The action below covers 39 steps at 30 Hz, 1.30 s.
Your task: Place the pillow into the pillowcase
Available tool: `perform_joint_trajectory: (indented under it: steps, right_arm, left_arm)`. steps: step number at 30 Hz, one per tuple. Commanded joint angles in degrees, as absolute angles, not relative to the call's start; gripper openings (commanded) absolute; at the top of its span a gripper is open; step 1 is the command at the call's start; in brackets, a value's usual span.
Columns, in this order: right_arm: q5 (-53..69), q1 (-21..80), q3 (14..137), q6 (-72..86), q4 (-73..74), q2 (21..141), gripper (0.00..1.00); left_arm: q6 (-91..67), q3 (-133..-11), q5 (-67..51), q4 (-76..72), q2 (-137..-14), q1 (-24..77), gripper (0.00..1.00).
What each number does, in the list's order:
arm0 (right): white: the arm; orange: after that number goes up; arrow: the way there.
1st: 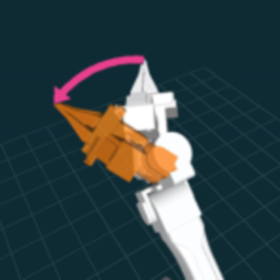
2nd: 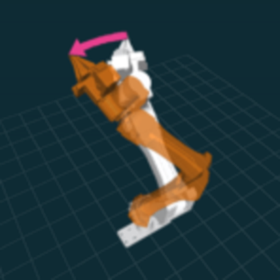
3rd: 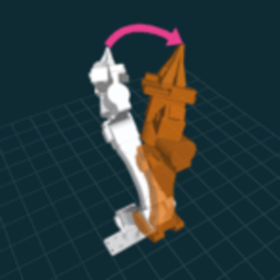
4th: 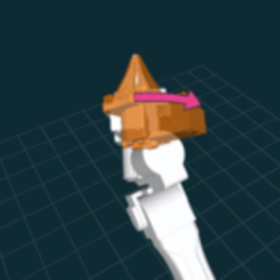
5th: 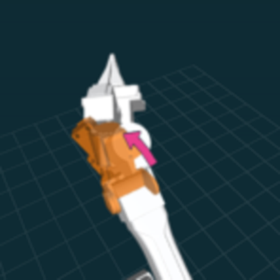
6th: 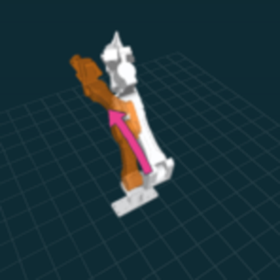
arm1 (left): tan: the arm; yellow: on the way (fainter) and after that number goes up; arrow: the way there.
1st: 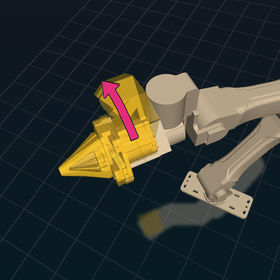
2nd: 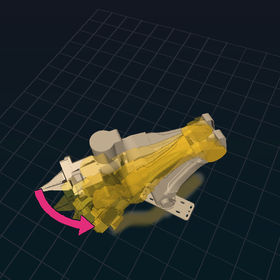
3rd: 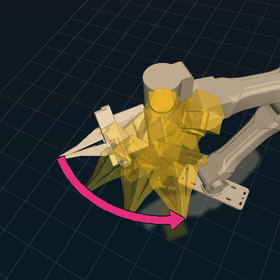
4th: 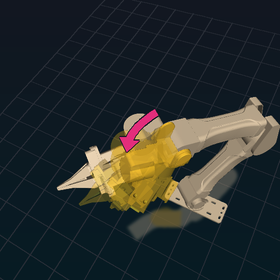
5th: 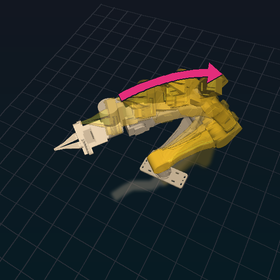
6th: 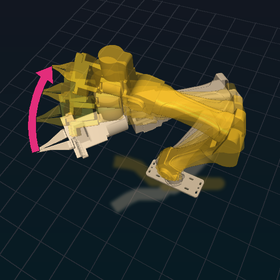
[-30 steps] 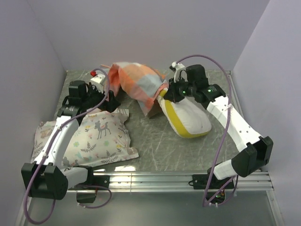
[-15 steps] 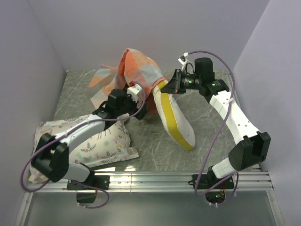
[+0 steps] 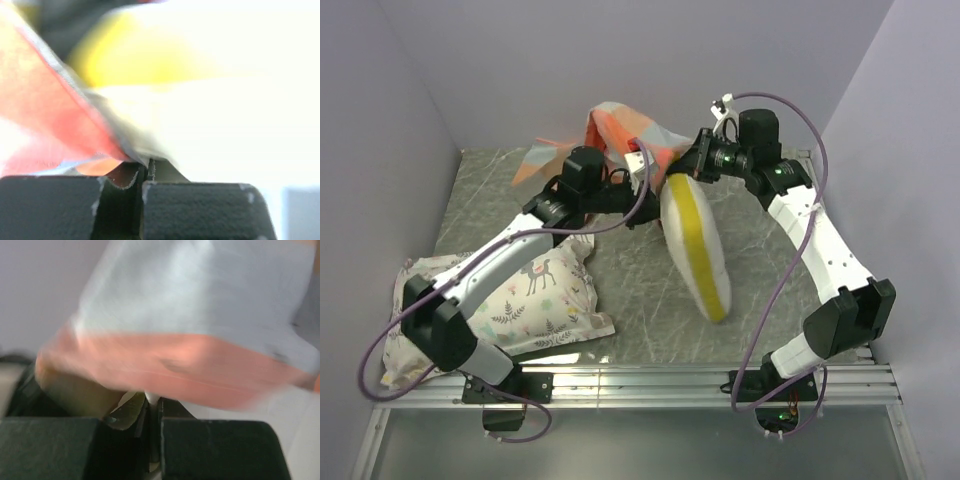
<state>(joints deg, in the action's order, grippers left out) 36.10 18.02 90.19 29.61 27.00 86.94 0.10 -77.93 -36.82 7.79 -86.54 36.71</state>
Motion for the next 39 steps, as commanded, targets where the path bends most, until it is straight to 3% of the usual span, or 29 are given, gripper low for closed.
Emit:
perform_joint_trajectory:
  steps: [1,6,9,15,16,19,20,21,22,23,26,31,35,39]
  right_arm:
    - [22.70,19.41,93.70,31.64,17.41,88.77,0.00]
    - [15.75,29.58,88.53,24.63,12.13,91.58,0.00]
    - [14.67,33.30,75.83,21.71,6.00,91.76,0.00]
    - [14.76,35.59,63.90,23.20,0.53,99.12,0.00]
    - [14.42,35.86,63.64,23.12,0.09,100.10,0.00]
    - [16.95,35.77,64.86,22.68,1.65,102.82,0.00]
    - [18.01,35.77,65.47,22.59,2.63,102.83,0.00]
    - [21.24,35.77,66.52,22.33,3.68,101.61,0.16]
    - [22.23,35.86,67.06,22.06,6.74,100.30,0.25]
    - [22.93,36.38,67.58,21.02,8.16,98.63,0.43]
    - [23.82,37.00,69.33,17.67,15.80,91.07,0.62]
    - [17.08,36.56,71.72,7.07,33.80,80.53,0.66]
    - [13.46,29.29,63.05,1.67,37.88,73.57,0.71]
    - [14.33,14.97,59.42,1.32,43.23,73.65,0.73]
  left_arm:
    - [-3.17,-81.04,-60.97,13.18,-79.72,38.07,0.00]
    - [4.81,-85.17,-67.94,25.38,-84.45,35.33,0.00]
    - [11.65,-80.35,-62.26,28.29,-82.81,34.89,0.00]
    - [28.88,-69.26,-56.35,36.36,-77.80,35.16,0.03]
    - [30.13,-68.56,-55.99,38.04,-77.17,35.07,0.10]
    - [35.77,-70.13,-52.41,46.81,-74.63,34.63,0.47]
    - [35.34,-70.48,-51.77,47.98,-73.84,33.58,0.49]
    - [32.90,-70.75,-51.59,48.34,-72.09,32.18,0.51]
    - [30.78,-71.10,-51.77,47.64,-71.37,27.82,0.55]
    - [25.89,-71.36,-52.03,46.77,-70.24,25.60,0.58]
    - [16.56,-72.59,-46.34,41.59,-70.31,21.62,0.63]
    - [7.12,-73.47,-29.91,29.80,-75.39,23.45,0.87]
    - [10.00,-78.65,-17.43,27.16,-86.71,29.08,0.91]
    - [13.71,-85.93,-6.98,25.92,-97.71,36.46,0.92]
